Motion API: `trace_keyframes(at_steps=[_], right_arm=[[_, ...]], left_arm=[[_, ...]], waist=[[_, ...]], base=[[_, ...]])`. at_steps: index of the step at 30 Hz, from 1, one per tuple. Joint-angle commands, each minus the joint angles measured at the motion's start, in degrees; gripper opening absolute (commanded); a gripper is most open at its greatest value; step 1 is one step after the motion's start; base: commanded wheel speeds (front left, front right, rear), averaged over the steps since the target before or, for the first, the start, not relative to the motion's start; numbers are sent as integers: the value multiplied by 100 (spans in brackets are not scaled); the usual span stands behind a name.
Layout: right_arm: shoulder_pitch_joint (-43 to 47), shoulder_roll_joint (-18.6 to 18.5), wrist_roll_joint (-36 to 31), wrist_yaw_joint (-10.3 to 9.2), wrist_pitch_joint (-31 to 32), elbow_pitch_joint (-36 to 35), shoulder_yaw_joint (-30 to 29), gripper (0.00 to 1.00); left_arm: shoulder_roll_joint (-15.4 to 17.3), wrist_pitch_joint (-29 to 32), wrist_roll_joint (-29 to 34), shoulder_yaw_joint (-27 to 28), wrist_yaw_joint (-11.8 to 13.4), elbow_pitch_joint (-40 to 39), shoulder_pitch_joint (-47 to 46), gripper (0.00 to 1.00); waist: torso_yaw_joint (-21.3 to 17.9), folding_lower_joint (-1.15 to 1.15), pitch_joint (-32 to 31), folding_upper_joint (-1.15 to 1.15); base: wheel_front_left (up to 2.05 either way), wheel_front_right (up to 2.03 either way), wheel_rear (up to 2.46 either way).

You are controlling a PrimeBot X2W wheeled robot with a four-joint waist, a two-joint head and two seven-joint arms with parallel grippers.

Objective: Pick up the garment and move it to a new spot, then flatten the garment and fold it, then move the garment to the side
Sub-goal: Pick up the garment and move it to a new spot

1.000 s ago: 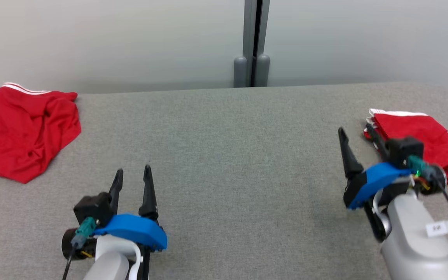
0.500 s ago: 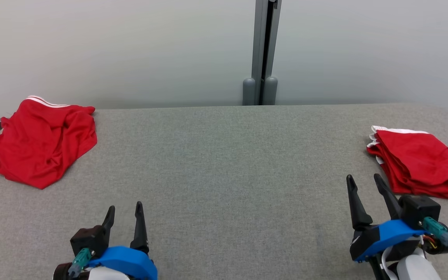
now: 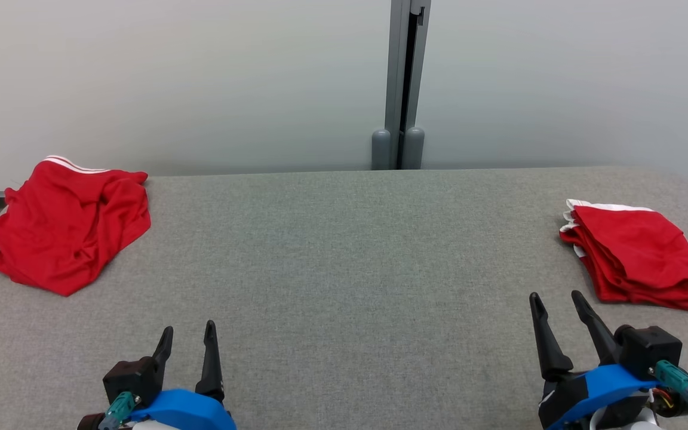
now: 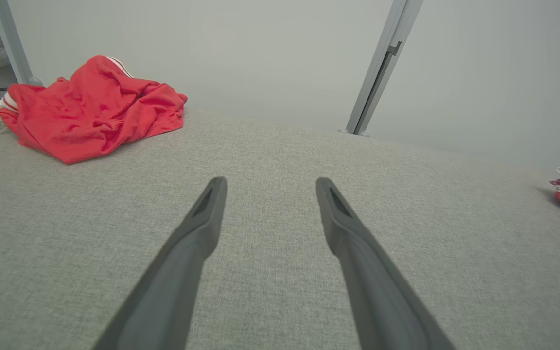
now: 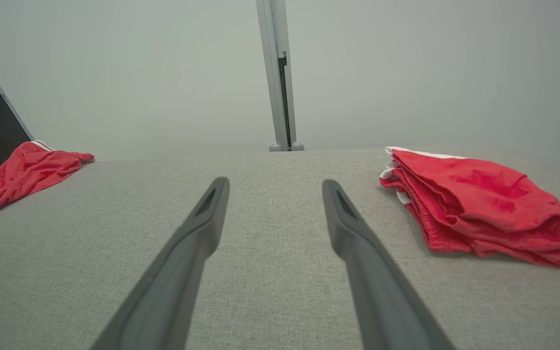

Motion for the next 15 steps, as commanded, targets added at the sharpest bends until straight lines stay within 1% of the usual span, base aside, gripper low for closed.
trace_keyframes(at_steps=[1, 15], right_arm=[[100, -4, 47, 1, 31, -36, 3, 100], [211, -5, 61, 1, 193, -111, 44, 100]], left_arm=[[39, 14, 5, 18, 16, -34, 40, 100], [66, 76, -22, -57, 101, -197, 49, 100]], waist=[[-3, 0, -5, -1], [78, 0, -70, -1]], base=[[0, 0, 0], [0, 0, 0]])
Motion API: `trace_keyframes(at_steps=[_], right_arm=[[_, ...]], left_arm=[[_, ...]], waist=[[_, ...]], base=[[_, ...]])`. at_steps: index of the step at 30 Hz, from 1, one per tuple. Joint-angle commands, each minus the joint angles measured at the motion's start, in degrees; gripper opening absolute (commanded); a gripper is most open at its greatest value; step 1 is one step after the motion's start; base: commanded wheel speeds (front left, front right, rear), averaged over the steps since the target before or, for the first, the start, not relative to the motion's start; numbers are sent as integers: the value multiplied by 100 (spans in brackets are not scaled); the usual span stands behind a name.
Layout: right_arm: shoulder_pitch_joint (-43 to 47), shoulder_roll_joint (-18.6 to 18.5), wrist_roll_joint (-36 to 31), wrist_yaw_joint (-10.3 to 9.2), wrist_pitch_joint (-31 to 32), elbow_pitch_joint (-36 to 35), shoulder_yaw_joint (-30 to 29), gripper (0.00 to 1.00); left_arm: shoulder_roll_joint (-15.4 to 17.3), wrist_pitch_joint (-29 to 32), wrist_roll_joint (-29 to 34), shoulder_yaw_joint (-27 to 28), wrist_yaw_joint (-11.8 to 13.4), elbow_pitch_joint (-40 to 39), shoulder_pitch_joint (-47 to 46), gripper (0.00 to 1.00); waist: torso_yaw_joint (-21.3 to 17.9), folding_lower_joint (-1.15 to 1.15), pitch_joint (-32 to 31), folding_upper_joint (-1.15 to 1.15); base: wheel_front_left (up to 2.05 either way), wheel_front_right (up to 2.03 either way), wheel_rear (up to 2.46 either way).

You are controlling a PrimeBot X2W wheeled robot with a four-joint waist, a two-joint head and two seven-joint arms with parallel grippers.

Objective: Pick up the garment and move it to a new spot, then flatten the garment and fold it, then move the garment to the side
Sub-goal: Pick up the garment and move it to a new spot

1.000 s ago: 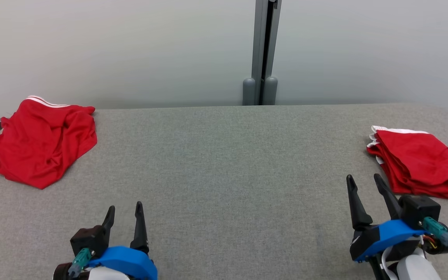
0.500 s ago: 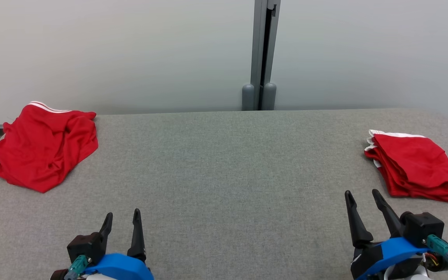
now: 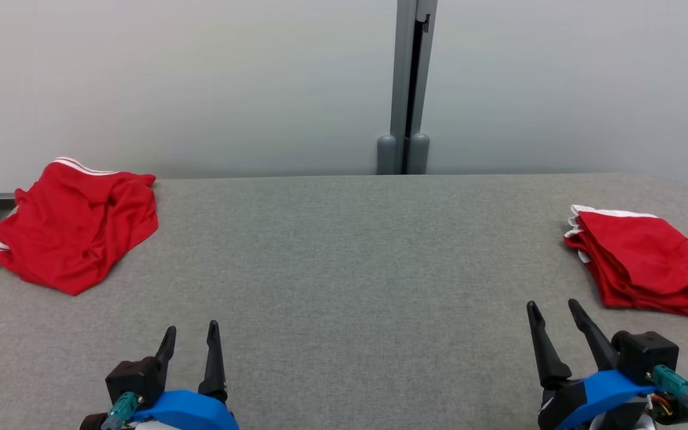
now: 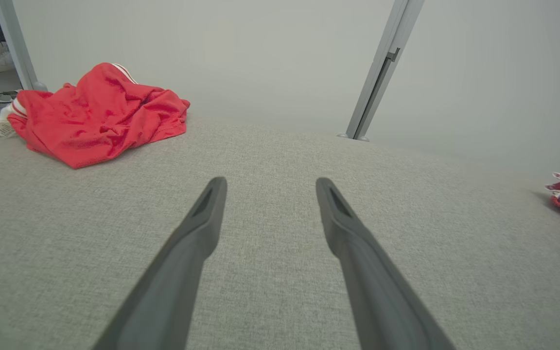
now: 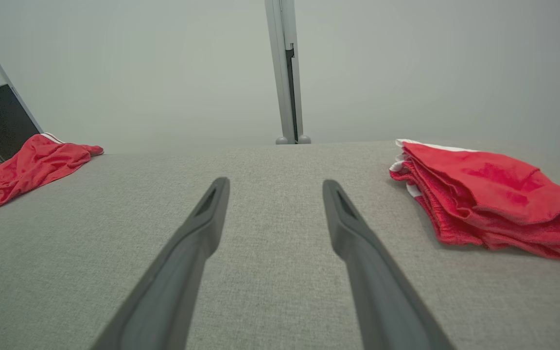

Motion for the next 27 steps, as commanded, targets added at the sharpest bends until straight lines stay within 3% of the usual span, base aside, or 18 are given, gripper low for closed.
trace_keyframes(at_steps=[1, 6, 19, 22, 27], right_arm=[[106, -5, -15, 1, 37, -43, -28, 100], [112, -6, -47, 1, 8, -62, -74, 100], [-74, -11, 202, 1, -127, 28, 184, 100], [-128, -11, 222, 1, -156, 99, 276, 100], [-284, -13, 243, 1, -126, 145, 473, 100]], left_arm=[[39, 7, -12, -19, 4, -25, -19, 100], [11, 36, 37, -92, -3, -72, -125, 100], [207, 63, 49, -42, 56, -254, -206, 100], [244, 55, 16, 7, 96, -290, -171, 100], [280, -12, -32, 140, 170, -390, -120, 100]], waist=[[41, 0, 4, 0], [422, 0, 2, 0], [2270, 0, 31, 0], [2548, 0, 17, 0], [2639, 0, 98, 0]], base=[[0, 0, 0], [0, 0, 0], [0, 0, 0], [0, 0, 0], [0, 0, 0]])
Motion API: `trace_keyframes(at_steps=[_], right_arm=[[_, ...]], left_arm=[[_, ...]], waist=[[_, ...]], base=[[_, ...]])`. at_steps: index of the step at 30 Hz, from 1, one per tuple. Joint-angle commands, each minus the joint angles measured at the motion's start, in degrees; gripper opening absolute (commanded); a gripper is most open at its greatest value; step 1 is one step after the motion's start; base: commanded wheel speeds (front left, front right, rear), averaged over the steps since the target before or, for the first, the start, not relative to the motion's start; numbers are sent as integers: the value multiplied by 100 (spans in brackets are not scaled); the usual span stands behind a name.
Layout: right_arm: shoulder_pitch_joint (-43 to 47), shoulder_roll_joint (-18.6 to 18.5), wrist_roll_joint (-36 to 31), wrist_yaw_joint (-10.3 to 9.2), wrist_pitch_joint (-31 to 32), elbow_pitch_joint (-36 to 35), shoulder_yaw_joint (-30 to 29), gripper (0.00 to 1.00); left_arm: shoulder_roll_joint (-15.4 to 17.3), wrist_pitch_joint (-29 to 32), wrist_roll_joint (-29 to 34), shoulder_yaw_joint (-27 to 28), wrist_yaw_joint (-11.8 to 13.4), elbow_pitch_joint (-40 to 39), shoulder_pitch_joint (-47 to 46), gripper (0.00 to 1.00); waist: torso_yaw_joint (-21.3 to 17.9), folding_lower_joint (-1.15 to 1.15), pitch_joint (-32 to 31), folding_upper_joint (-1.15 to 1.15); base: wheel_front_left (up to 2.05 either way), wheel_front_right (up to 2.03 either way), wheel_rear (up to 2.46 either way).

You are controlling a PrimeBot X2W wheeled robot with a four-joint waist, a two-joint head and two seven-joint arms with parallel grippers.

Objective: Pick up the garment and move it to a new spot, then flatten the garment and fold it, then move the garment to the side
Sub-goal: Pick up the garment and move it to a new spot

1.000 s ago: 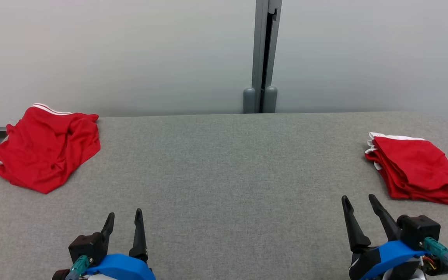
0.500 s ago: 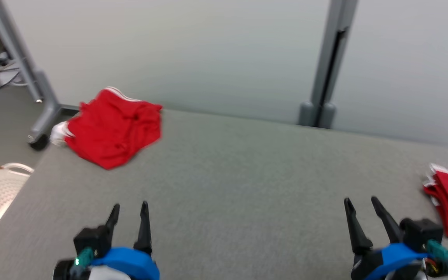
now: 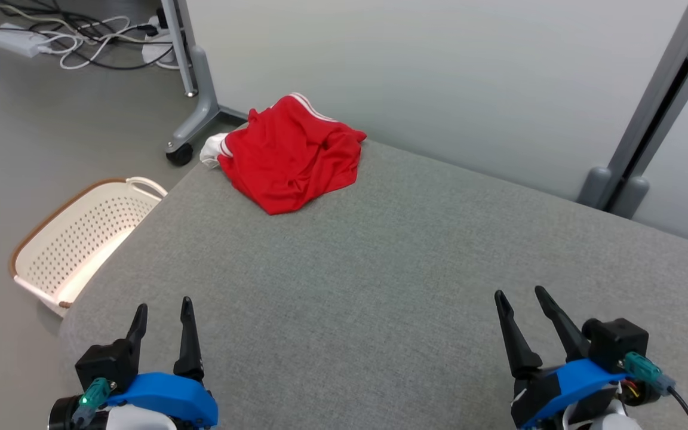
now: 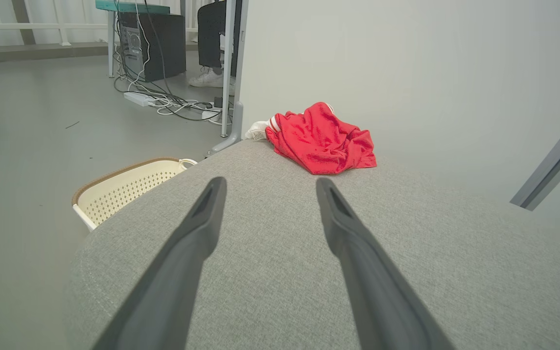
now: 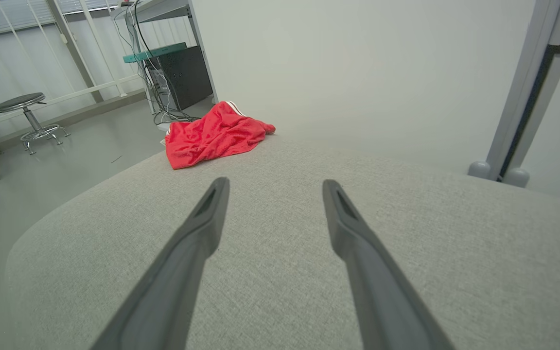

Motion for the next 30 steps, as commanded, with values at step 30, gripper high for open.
trace_keyframes(at_steps=[30], right_arm=[[-835, -22, -1033, 1, 787, -1731, -538, 100]], left_arm=[[1648, 1132, -286, 1242, 68, -747, -2817, 100]], waist=[[-1366, -1, 1886, -1]], base=[[0, 0, 0]])
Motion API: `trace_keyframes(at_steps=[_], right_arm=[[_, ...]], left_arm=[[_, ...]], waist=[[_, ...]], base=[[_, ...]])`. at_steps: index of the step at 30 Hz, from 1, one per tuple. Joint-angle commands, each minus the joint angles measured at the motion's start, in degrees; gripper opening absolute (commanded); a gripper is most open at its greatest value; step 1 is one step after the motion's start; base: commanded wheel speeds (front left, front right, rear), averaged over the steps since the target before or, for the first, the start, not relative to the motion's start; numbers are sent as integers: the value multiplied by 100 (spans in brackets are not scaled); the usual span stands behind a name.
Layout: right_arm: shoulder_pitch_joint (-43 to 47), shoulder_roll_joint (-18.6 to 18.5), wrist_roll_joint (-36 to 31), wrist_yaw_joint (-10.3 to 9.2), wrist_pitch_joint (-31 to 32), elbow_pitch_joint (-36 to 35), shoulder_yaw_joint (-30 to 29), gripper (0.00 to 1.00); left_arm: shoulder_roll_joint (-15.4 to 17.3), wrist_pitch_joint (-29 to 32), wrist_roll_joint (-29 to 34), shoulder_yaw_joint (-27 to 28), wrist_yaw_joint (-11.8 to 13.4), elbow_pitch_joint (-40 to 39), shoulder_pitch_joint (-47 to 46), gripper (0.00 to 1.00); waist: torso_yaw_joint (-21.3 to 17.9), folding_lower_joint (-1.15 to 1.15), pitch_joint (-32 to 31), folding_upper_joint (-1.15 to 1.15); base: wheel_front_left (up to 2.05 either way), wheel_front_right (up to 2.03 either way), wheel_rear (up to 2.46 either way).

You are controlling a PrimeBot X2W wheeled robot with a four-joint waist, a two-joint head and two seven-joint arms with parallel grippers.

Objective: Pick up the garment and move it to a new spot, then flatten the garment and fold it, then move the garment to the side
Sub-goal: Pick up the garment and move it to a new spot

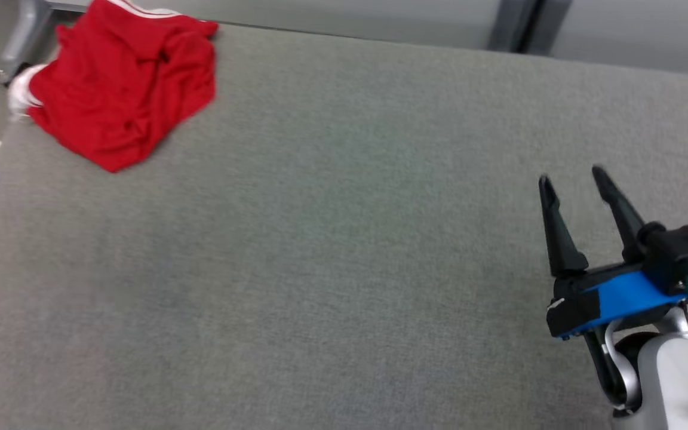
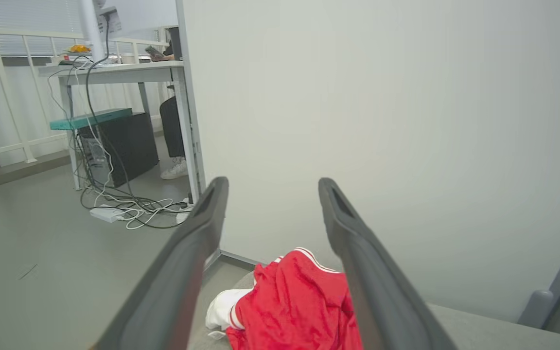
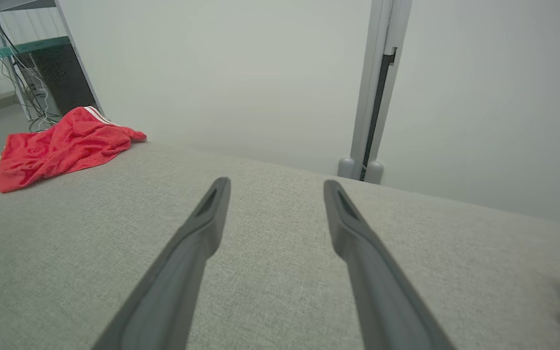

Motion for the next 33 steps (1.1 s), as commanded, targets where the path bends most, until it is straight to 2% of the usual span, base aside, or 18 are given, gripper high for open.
trace_keyframes(at_steps=[1, 3, 7, 9, 12, 20, 30, 31, 32, 33], right_arm=[[-189, -22, -84, 1, 92, -207, -15, 100], [-326, -20, -160, 1, 205, -455, 12, 100], [-582, -22, -264, 1, 410, -882, 65, 100], [-696, -21, -304, 1, 506, -1086, 82, 100], [-784, -22, -365, 1, 603, -1336, 52, 100], [-856, -22, -479, 1, 740, -1781, -5, 100], [-722, -19, -401, 1, 693, -2004, -38, 100], [-724, -20, -391, 1, 684, -1992, -39, 100], [-717, -19, -378, 1, 667, -1980, -40, 100], [-713, -19, -363, 1, 650, -1963, -36, 100]], left_arm=[[87, 197, -71, 67, -6, 148, -411, 100], [241, 523, -64, 68, 0, 399, -859, 100], [313, 1072, -210, 147, 96, 1007, -1623, 100], [416, 1243, -168, 127, 151, 1306, -1903, 100], [404, 1443, -217, 129, 205, 1775, -2193, 100], [491, 1619, -69, -32, 227, 2705, -2524, 100], [511, 1796, -85, -154, 113, 3342, -2761, 100], [508, 1824, -102, -166, 98, 3397, -2768, 95], [508, 1830, -113, -168, 97, 3448, -2790, 72], [511, 1815, -119, -172, 88, 3501, -2808, 22]], waist=[[-152, -1, 239, -2], [-351, -1, 504, -2], [-719, -1, 1044, -2], [-881, -1, 1310, -2], [-1077, -1, 1662, -2], [-1502, -1, 2302, -2], [-1726, -1, 2564, -2], [-1739, -1, 2560, -2], [-1750, -1, 2554, -2], [-1761, -1, 2542, -2]], base=[[0, 0, 0], [0, 0, 0], [0, 0, 0], [0, 0, 0], [0, 0, 0], [0, 0, 0], [0, 0, 0], [0, 0, 0], [0, 0, 0], [0, 0, 0]])
